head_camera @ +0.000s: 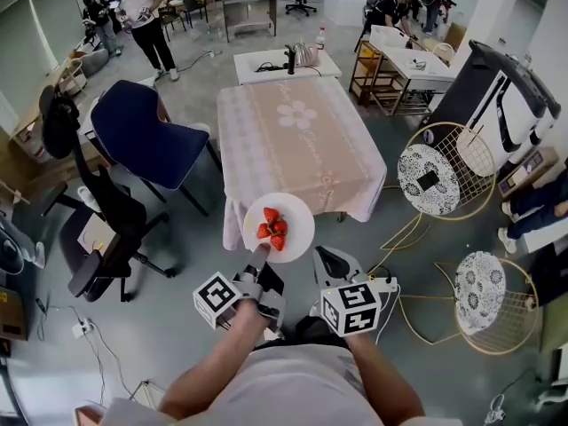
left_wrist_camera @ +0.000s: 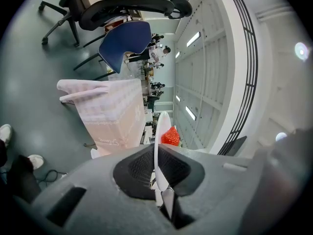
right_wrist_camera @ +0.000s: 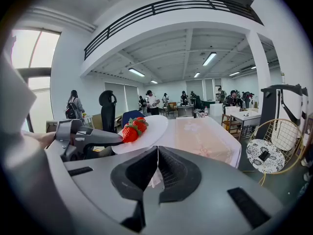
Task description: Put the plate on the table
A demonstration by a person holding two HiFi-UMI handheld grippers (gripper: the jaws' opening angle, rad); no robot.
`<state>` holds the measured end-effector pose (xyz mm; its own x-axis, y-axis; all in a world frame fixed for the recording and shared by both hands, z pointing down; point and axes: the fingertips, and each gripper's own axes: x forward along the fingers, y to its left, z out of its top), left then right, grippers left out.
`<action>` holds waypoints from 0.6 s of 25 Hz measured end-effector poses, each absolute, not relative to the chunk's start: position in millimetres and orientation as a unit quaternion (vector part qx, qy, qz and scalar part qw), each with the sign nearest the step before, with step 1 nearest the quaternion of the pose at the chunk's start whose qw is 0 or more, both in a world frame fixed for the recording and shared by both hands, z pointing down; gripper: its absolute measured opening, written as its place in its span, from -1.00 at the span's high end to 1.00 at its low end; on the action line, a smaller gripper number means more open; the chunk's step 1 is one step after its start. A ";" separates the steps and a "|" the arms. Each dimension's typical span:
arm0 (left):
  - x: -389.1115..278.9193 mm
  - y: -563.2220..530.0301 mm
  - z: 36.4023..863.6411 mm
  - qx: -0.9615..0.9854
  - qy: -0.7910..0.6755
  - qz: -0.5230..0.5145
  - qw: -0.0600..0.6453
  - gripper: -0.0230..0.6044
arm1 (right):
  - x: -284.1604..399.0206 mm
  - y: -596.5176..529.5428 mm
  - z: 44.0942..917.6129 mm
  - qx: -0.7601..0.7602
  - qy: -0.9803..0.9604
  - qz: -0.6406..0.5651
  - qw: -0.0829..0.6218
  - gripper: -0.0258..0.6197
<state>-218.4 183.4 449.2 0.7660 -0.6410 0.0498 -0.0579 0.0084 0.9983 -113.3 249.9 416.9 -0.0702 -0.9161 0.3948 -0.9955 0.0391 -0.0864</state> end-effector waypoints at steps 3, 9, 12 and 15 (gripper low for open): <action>-214.4 177.6 452.0 0.668 -0.264 -0.220 0.660 0.87 | -109.4 242.2 420.0 0.669 -0.714 0.171 0.115 0.91; -207.4 155.6 457.8 0.663 -0.284 -0.218 0.657 0.87 | -100.0 213.4 427.9 0.656 -0.726 0.173 0.111 0.91; -199.4 142.4 459.2 0.660 -0.297 -0.219 0.654 0.87 | -88.1 198.8 430.9 0.647 -0.733 0.179 0.108 0.91; -184.8 129.2 458.5 0.658 -0.307 -0.219 0.652 0.87 | -70.7 184.4 432.6 0.641 -0.737 0.185 0.104 0.91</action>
